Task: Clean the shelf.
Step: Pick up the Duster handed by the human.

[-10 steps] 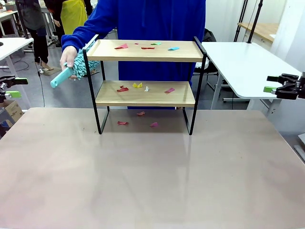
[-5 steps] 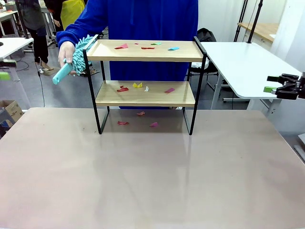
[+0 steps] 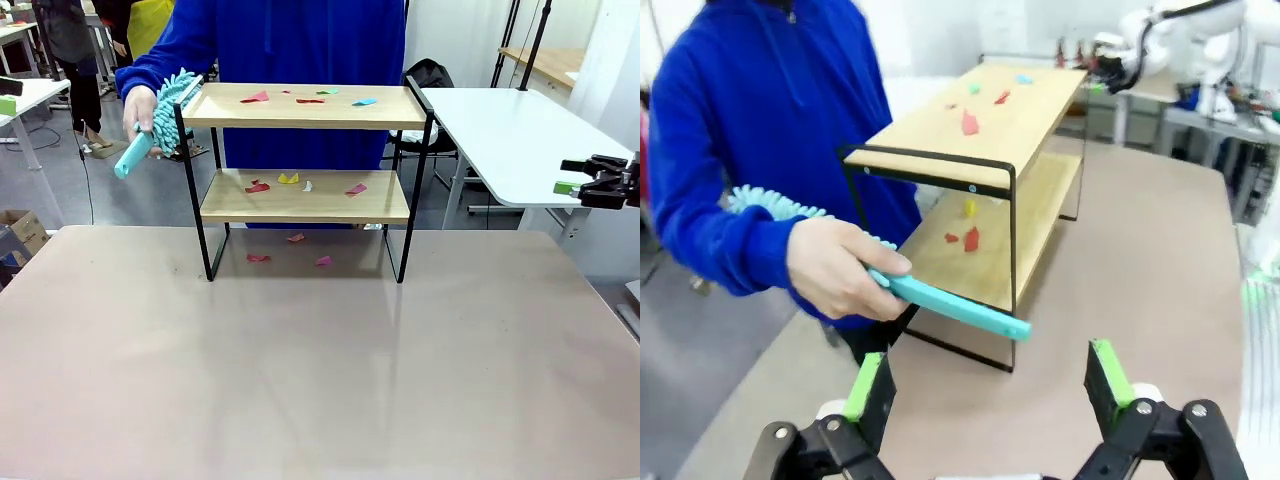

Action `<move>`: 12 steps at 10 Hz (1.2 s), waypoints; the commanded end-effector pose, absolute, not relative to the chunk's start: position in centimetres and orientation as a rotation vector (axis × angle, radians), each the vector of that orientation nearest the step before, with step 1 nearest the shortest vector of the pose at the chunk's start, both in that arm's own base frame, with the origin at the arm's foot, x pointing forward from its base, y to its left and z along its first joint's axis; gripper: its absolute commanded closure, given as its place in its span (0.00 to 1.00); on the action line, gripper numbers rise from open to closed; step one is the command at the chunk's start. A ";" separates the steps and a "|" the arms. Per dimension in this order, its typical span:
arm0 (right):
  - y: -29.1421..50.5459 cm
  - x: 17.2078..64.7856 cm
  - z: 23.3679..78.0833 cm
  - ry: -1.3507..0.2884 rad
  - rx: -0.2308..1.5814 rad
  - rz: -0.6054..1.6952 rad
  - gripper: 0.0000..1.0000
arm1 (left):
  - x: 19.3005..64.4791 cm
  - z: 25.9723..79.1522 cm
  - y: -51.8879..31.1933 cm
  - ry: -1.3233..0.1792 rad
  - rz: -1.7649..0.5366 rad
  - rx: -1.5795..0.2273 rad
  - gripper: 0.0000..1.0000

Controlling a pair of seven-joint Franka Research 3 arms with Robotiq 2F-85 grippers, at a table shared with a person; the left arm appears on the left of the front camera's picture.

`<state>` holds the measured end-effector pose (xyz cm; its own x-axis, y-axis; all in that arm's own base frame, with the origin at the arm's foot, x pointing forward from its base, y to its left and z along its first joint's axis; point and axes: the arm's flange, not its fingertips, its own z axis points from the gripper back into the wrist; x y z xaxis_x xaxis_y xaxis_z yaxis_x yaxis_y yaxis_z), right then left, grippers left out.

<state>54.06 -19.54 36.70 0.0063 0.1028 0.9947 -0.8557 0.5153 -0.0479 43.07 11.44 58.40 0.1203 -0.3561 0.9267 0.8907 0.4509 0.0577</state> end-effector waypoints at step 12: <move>-19.4 54.0 36.9 -1.365 0.723 0.864 0.00 | 38.5 60.1 -3.9 -0.883 -0.735 -0.303 0.00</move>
<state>54.07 -19.55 36.63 0.0075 0.1025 0.9947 -0.8557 0.5153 -0.0467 38.57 -2.06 58.50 0.3833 -0.4288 0.8181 0.7361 0.6768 0.0099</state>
